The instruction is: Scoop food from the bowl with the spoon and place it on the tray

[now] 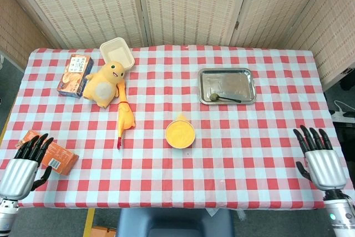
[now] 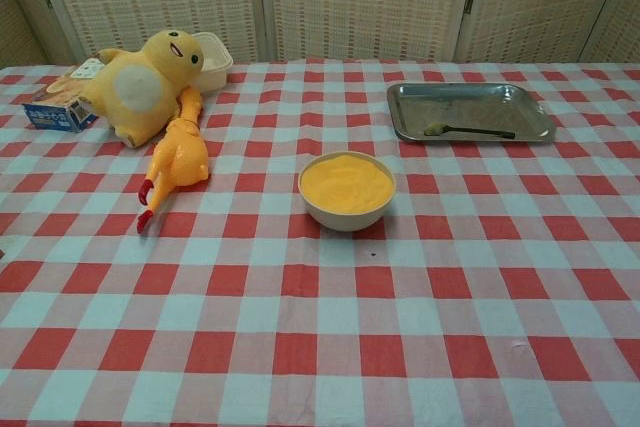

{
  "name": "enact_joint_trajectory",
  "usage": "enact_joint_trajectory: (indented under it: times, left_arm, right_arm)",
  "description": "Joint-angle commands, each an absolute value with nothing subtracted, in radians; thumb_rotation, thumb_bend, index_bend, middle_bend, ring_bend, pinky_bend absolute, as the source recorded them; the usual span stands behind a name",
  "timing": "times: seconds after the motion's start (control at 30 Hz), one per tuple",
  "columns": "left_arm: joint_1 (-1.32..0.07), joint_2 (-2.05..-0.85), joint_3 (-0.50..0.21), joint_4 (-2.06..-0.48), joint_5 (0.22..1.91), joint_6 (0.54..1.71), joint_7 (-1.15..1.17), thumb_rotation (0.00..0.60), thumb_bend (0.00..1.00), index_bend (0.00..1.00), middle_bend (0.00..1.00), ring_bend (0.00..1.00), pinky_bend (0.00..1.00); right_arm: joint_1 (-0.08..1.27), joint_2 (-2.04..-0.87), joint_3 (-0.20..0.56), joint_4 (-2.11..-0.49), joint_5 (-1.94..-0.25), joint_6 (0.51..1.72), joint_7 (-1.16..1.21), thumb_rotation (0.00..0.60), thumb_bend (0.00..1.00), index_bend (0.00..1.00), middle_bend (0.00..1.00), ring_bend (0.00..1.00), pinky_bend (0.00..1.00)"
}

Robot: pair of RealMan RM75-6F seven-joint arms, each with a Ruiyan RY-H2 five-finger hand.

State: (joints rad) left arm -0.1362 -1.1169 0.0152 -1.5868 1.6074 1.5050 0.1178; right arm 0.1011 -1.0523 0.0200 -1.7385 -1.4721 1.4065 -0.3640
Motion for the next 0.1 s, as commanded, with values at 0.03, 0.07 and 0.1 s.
enact_joint_trajectory:
  times: [0.03,0.07,0.1]
  left_arm:
    - [-0.136,-1.115,0.016,-1.591,1.608,1.503,0.121,0.600,0.44,0.00,0.00,0.00,0.14]
    - [-0.135,-1.115,0.015,-1.591,1.608,1.503,0.122,0.600,0.44,0.00,0.00,0.00,0.14]
    - [-0.135,-1.115,0.016,-1.592,1.607,1.502,0.124,0.600,0.44,0.00,0.00,0.00,0.14]
  right_arm:
    - [0.053,-1.023,-0.037,-1.801,-1.464,1.393,-0.435,0.600,0.25,0.00,0.00,0.00,0.00]
    - [0.052,-1.026,-0.033,-1.799,-1.469,1.402,-0.432,0.600,0.25,0.00,0.00,0.00,0.00]
    - [0.050,-1.030,-0.031,-1.795,-1.473,1.411,-0.429,0.600,0.25,0.00,0.00,0.00,0.00]
